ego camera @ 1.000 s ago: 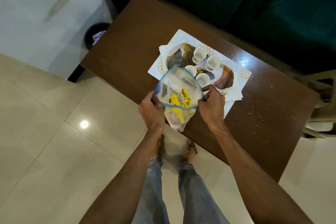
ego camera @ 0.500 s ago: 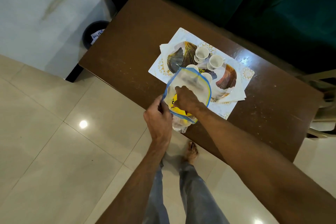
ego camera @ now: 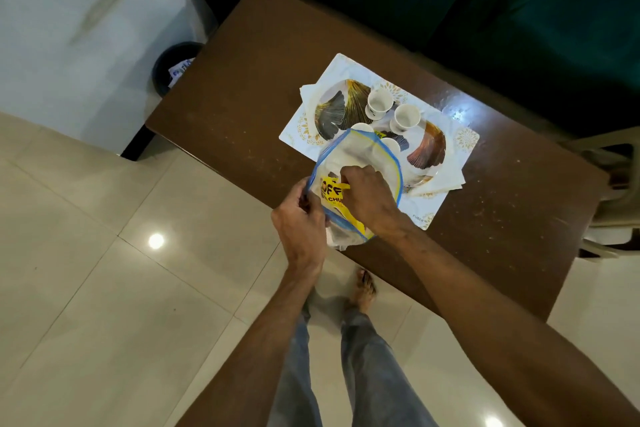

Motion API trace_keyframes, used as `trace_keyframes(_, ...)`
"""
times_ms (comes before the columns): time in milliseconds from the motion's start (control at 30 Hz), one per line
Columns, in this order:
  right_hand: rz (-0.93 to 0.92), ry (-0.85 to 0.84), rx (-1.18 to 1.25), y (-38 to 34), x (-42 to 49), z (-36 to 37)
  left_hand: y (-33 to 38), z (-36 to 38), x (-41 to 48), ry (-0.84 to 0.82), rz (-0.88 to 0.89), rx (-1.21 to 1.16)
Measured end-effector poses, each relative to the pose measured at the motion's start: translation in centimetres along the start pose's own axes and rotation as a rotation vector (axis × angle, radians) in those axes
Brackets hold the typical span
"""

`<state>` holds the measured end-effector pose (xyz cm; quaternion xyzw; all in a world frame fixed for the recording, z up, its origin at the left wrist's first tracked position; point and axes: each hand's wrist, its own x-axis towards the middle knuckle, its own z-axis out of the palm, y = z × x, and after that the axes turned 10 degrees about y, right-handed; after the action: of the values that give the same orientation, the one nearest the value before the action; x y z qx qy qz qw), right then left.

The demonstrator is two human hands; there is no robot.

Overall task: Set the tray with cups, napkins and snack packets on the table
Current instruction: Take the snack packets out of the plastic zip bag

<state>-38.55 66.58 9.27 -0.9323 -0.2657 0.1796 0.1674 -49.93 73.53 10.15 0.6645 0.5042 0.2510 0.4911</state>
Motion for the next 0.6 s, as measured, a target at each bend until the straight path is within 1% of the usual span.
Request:
trace_keyframes(133,-0.114,0.124,0.087,-0.2,-3.2,-3.8,0.2,0.5,-0.1,0.007,0.084,0.044)
trace_keyframes(200,-0.126,0.203,0.144,-0.4,-4.3,-5.4,0.1,0.8,-0.1,-0.001,0.091,0.064)
trace_keyframes(267,-0.095,0.288,0.248,-0.1,-5.0,-7.0,-0.1,1.0,-0.1,0.004,0.074,0.064)
trace_keyframes(333,0.002,0.361,0.422,0.9,-5.5,-8.6,-0.2,1.1,-0.1,0.006,0.072,0.068)
trace_keyframes(433,0.212,0.466,0.82,3.4,-6.0,-11.0,-0.1,1.5,-0.2,-0.011,0.071,0.072)
trace_keyframes(500,0.342,0.569,1.056,5.9,-6.2,-11.8,0.0,1.9,-0.4,-0.027,0.067,0.067)
trace_keyframes(533,0.405,0.622,1.114,7.4,-6.3,-11.8,0.0,2.1,-0.5,-0.037,0.068,0.067)
trace_keyframes(600,0.541,0.706,1.145,10.3,-6.4,-11.1,0.0,2.4,-0.7,-0.049,0.072,0.069)
